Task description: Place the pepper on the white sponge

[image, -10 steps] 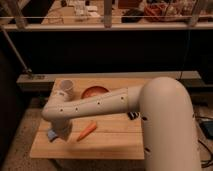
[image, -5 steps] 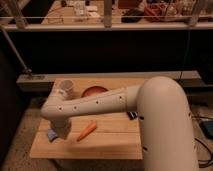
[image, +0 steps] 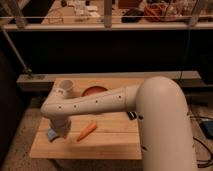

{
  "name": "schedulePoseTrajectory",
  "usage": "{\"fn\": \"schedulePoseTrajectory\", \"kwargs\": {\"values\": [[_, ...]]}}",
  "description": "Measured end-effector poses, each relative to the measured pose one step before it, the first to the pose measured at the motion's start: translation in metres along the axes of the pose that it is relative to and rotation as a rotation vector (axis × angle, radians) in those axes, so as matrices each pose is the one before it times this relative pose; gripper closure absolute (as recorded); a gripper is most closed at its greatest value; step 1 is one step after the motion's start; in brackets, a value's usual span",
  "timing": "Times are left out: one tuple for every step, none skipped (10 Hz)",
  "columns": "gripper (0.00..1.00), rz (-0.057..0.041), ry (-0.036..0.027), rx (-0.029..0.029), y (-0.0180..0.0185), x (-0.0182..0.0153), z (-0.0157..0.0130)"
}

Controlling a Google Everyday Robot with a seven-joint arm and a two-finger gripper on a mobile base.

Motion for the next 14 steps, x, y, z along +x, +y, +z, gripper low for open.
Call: {"fn": "schedulePoseTrajectory", "kwargs": {"values": [[0.71,0.00339,0.00056,-0.00244,0.00311,0.00165,-0.00057],[0.69,0.00252,-0.00002,0.00101,0.00178,0.00156,-0.00074],[0.63,-0.00274,0.00001,0.00152,-0.00081,0.00027,-0.00054],[0.59,-0.00367,-0.0001,0.0003,-0.00115,-0.00054,-0.00006],[0.58,0.00013,0.00031,0.00063,-0.00005,0.00048,-0.00058],[0.58,0.00457,0.00046,0.00026,0.00243,0.00135,-0.00038],[0.58,0.00609,-0.00003,0.00139,0.00307,0.00179,-0.0002],[0.54,0.00378,-0.00026,0.00129,0.0027,0.00156,-0.00048],[0.48,0.00263,0.00004,0.00121,0.00091,0.00127,-0.00077],[0.47,-0.00111,0.00003,0.00184,-0.00068,-0.00047,-0.00063],[0.44,0.00219,-0.00123,0.00049,0.00195,0.00063,-0.00001],[0.36,0.00377,-0.00077,0.00101,0.00266,0.00161,-0.00002],[0.26,0.00289,-0.00356,0.00297,0.00123,0.00067,0.00088],[0.21,0.01594,-0.00415,0.00551,0.00568,0.00388,0.00155]]}}
